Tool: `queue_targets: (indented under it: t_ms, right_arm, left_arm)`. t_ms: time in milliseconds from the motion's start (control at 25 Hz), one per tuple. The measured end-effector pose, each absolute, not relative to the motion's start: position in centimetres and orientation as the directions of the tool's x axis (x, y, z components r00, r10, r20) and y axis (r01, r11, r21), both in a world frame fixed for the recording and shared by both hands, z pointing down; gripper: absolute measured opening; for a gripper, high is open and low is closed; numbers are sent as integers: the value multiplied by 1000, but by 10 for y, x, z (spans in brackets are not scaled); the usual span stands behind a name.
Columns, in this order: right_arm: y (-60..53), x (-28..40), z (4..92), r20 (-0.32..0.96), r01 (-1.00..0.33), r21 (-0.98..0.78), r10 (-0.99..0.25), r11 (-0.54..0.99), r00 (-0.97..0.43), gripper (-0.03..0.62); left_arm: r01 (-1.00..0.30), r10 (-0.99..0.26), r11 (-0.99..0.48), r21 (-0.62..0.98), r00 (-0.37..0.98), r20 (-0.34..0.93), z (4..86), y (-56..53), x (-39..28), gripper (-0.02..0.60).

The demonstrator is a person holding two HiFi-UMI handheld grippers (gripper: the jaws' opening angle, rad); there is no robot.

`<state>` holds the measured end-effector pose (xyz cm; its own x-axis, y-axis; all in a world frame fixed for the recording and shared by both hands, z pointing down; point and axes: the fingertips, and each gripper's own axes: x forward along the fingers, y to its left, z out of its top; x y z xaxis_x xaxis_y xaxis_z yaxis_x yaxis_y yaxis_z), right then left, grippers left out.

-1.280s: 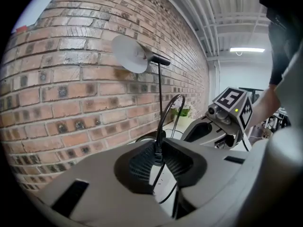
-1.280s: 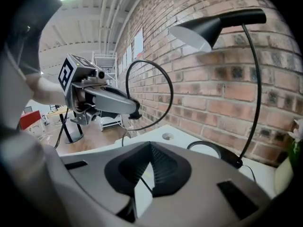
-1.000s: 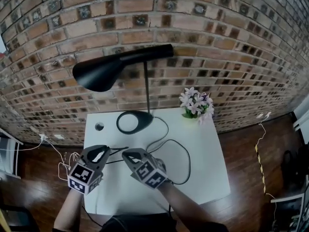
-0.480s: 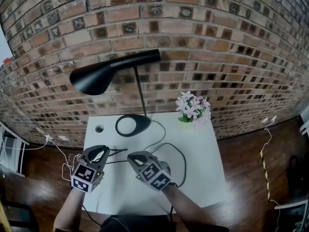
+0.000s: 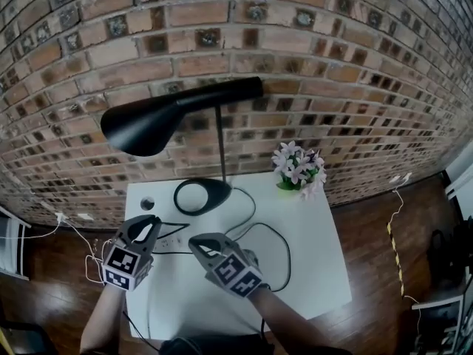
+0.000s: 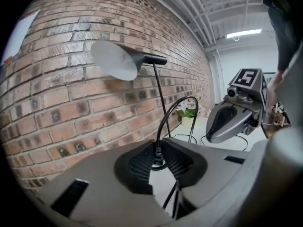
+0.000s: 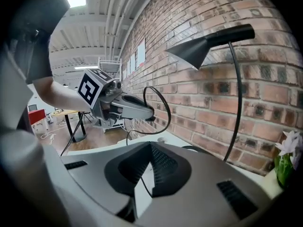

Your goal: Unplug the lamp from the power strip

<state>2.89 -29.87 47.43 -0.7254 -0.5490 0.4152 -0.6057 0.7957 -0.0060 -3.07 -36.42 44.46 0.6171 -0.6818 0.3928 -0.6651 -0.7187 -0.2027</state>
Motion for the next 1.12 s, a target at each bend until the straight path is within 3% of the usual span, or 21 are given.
queue_targets:
  t_ms: [560,1120]
  right_arm:
    - [-341,-49,514,507,-626,-77,-510,776,-695,-2]
    - [-366,-59,538,557,-653,-100,-501,751,-662,-2]
  left_arm:
    - [-685,-658,-725,-71,659,363,505,-455,-103,71]
    - [-687,-621,-726,24,671,405,576,-504,-109,72]
